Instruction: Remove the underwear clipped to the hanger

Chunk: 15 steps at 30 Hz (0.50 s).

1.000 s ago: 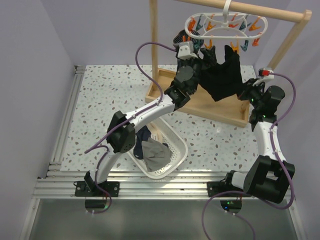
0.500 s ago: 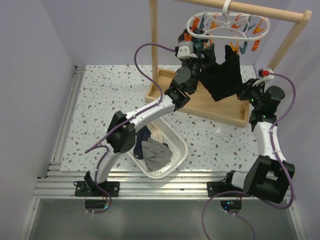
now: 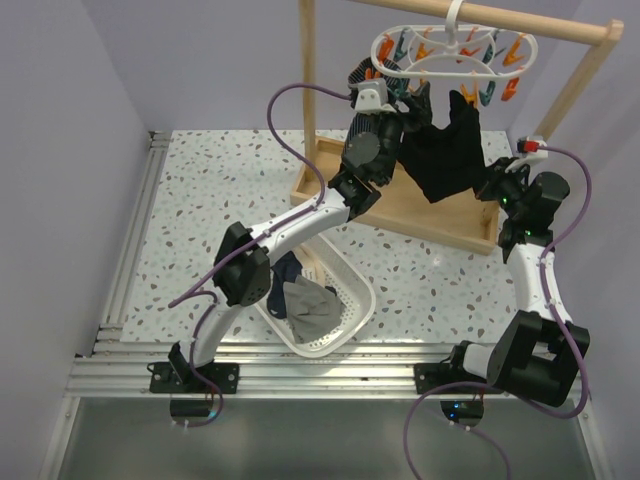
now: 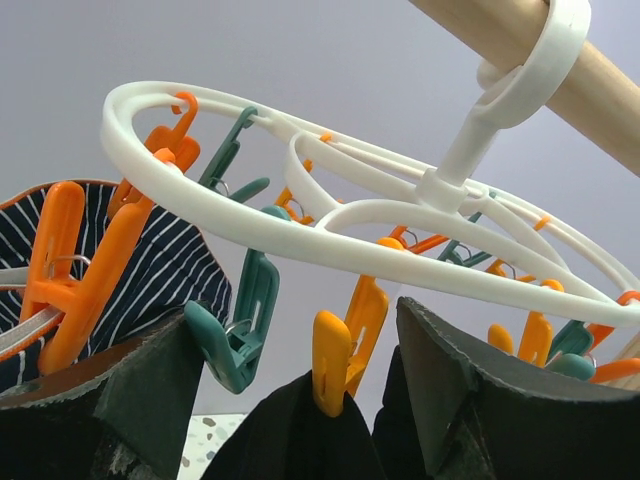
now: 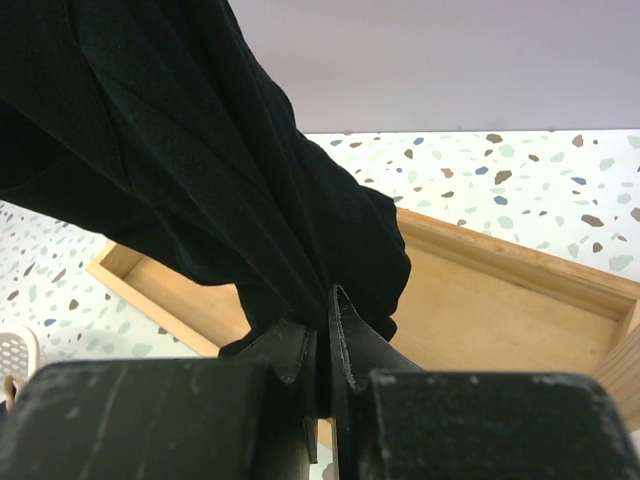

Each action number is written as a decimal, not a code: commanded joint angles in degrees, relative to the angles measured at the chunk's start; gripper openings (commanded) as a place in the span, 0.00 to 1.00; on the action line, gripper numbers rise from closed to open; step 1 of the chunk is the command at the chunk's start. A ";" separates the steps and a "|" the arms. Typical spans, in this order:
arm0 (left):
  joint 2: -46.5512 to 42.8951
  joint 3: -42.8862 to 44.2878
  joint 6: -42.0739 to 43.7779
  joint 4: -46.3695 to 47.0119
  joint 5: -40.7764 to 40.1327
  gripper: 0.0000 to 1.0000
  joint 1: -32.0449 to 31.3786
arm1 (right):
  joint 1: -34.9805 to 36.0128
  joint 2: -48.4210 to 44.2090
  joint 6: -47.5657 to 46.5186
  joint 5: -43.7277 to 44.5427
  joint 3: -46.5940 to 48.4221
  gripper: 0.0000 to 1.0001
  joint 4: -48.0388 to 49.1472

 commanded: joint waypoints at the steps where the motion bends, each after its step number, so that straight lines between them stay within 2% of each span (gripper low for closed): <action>1: -1.72 2.80 1.22 3.57 0.34 0.79 -0.04 | -0.40 -0.08 0.67 -0.53 -0.25 0.00 0.96; 5: -1.10 3.77 1.22 2.96 0.42 0.75 -0.04 | -0.40 -0.16 0.76 -0.53 -0.08 0.00 0.96; 8: -0.84 3.95 1.22 3.22 0.51 0.63 -0.04 | -0.40 -0.25 0.50 -0.53 -0.08 0.00 0.79; 9: -0.84 4.12 1.22 3.22 0.60 0.55 -0.04 | -0.40 -0.25 0.41 -0.53 -0.08 0.00 0.79; 15: -0.13 5.71 1.04 2.87 1.13 0.31 0.05 | -0.40 -0.25 0.50 -0.44 -0.17 0.00 0.61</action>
